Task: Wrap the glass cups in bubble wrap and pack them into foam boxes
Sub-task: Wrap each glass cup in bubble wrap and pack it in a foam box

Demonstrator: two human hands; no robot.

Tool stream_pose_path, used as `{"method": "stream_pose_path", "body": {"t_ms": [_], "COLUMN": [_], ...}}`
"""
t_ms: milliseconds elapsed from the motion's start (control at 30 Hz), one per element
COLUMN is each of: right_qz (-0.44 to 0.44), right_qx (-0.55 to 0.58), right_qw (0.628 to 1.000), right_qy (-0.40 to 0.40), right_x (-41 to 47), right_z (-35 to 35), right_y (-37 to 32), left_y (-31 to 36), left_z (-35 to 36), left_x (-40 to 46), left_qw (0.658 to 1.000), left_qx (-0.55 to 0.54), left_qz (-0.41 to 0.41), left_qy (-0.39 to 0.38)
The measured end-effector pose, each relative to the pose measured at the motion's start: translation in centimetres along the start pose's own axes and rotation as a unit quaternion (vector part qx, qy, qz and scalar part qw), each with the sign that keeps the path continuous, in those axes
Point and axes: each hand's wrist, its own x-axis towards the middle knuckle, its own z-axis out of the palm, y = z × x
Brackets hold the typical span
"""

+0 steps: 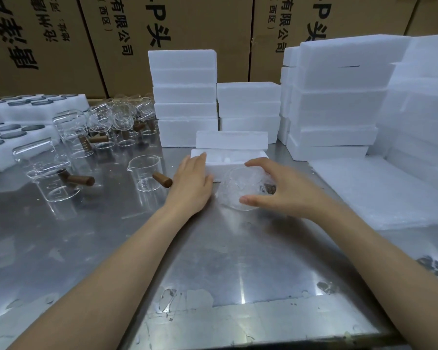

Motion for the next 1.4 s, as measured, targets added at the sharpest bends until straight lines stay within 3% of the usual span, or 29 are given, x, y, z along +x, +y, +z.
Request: {"method": "stream_pose_path", "body": {"t_ms": [133,333,467,667,767,833,933,1033,1267,1400], "right_qz": [0.003,-0.01,-0.018,-0.026,-0.028,-0.024,-0.021,-0.024,-0.035,-0.044], "right_qx": [0.01,0.121,0.133,0.114,0.11,0.11,0.116,0.091,0.028,0.0], "right_qw": [1.0,0.973,0.958,0.973,0.977,0.978,0.981,0.991,0.998,0.999], "right_qy": [0.023,0.197,0.254,0.197,0.182,0.177,0.151,0.099,0.049,0.007], "right_x": [-0.1,0.0,0.0,0.0,0.0,-0.1,-0.3,-0.5,-0.7,-0.3], "right_z": [-0.2,-1.6,-2.1,-1.5,-1.4,-1.6,-1.7,-1.6,-1.2,-0.7], "right_y": [-0.2,-0.1,-0.3,-0.8,-0.9,-0.8,-1.0,-1.4,-1.7,-1.8], "left_y": [-0.3,1.5,3.3,4.5,4.1,3.7,3.4,3.3,3.8,3.8], "left_z": [-0.6,-1.8,-2.5,-3.3,-3.6,-3.7,-3.5,-3.3,-2.2,-2.3], "left_x": [0.1,-0.6,-1.3,-2.2,-2.0,-1.5,-1.0,-1.2,-1.9,-1.8], "left_qw": [1.0,0.996,0.989,0.989,0.985,0.965,0.904,0.862,0.879,0.9], "left_qx": [-0.013,0.032,0.07,-0.018,-0.127,-0.254,-0.422,-0.496,-0.448,-0.401], "left_qz": [0.019,0.071,0.119,0.094,0.051,0.006,-0.065,-0.097,-0.016,-0.016], "left_qy": [0.006,0.033,0.047,0.11,0.103,0.07,-0.004,-0.05,-0.165,-0.173]}}
